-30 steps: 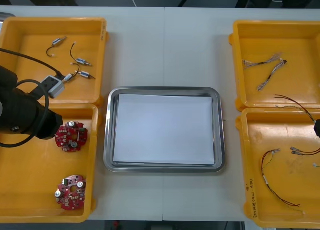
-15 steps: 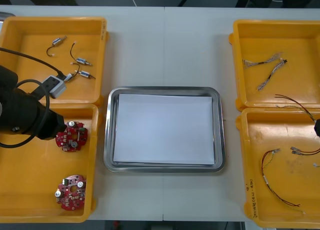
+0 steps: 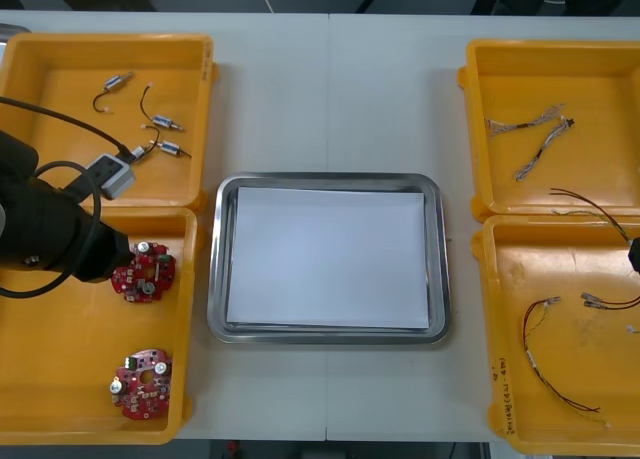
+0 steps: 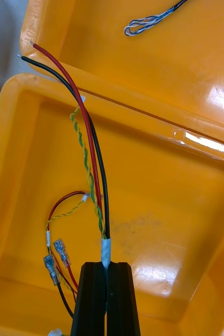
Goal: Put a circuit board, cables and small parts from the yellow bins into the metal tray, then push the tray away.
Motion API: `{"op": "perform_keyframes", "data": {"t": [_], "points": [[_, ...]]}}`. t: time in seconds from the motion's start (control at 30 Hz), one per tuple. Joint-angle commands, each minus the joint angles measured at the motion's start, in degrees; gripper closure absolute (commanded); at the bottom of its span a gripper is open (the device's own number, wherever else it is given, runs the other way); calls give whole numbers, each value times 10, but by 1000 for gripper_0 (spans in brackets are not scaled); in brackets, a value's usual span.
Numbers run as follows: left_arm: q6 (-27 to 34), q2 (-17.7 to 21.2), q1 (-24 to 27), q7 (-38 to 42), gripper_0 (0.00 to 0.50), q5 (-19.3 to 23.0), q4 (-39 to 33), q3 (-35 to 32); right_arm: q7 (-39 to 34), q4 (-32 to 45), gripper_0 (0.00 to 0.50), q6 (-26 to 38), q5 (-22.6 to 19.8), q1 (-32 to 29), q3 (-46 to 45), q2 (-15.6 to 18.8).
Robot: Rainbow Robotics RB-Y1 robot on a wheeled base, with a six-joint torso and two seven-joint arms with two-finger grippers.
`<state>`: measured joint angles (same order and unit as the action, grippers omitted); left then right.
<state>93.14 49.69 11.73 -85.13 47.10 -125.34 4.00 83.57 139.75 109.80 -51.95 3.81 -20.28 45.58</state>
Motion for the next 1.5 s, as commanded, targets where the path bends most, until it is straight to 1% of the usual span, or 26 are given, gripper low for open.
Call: {"op": "perform_keyframes", "data": {"t": [0.03,0.13,0.27,0.53,0.73,0.87,0.97,1.03,1.2,1.33,1.5], "points": [[-2,4,10,-94,0,3,-19,21,10,17,500,2,4,11,2,6],[-11,14,9,-124,0,1,-19,37,9,17,500,2,4,11,2,6],[-28,24,10,-143,0,2,-18,58,9,17,500,2,4,11,2,6],[-96,56,9,-167,0,0,-19,126,8,17,500,2,4,11,2,5],[-110,77,10,-214,0,-2,-17,149,7,17,500,2,4,12,2,6],[-125,92,10,-223,0,-4,-14,164,7,17,500,2,4,11,2,6],[-142,98,13,-229,0,-12,-8,176,6,17,500,2,4,12,2,6],[-148,100,15,-232,0,-10,-1,181,7,17,500,2,4,11,2,6],[-188,106,29,-245,0,-9,34,214,6,17,500,2,4,11,2,6],[-204,106,37,-249,0,-13,51,232,6,17,500,2,4,12,2,6],[-205,107,43,-250,0,-24,54,247,6,17,500,2,5,12,2,6]]}}
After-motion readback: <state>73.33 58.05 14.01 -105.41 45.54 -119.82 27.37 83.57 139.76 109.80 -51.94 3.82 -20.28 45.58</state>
